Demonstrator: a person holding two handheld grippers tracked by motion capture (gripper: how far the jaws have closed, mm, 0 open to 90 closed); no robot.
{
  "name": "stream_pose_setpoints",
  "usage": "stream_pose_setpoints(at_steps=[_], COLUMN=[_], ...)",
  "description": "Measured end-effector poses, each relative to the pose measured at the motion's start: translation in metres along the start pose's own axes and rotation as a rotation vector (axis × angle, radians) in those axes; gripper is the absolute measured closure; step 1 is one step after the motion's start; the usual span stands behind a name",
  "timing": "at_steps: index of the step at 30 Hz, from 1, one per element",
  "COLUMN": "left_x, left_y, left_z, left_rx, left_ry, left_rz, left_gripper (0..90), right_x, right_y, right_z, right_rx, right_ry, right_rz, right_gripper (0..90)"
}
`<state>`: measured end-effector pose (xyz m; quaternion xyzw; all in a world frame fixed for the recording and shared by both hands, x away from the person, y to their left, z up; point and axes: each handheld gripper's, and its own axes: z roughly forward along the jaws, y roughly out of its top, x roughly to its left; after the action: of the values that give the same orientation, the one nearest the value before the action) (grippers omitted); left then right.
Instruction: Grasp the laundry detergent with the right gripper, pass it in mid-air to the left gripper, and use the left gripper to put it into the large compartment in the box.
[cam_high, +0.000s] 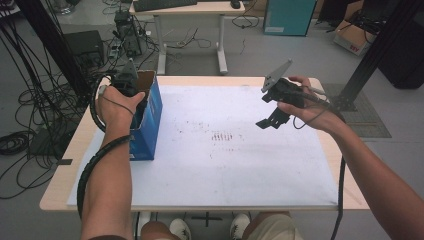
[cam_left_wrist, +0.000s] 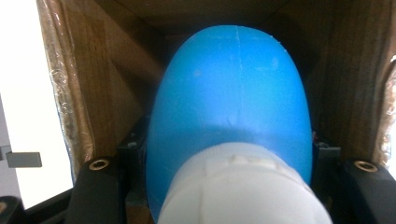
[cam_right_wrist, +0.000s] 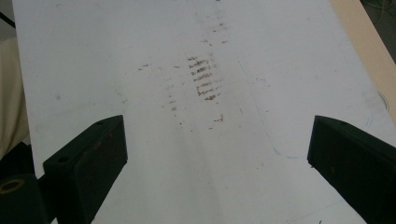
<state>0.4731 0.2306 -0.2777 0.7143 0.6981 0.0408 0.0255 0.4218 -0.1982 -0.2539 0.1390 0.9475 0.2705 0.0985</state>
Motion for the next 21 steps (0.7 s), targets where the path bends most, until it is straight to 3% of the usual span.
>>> stream_pose_setpoints(at_steps=[21], left_x=[0.0014], left_y=[-0.0002], left_z=[0.0011], left_rx=[-0.006], left_ry=[-0.004], left_rz=[-0.003], left_gripper=[36.6], right_x=[0.0001], right_y=[0.0018], right_z=[-0.0006], right_rx=[0.0], right_ry=[-0.003], right_rz=[-0.002], right_gripper=[4.8])
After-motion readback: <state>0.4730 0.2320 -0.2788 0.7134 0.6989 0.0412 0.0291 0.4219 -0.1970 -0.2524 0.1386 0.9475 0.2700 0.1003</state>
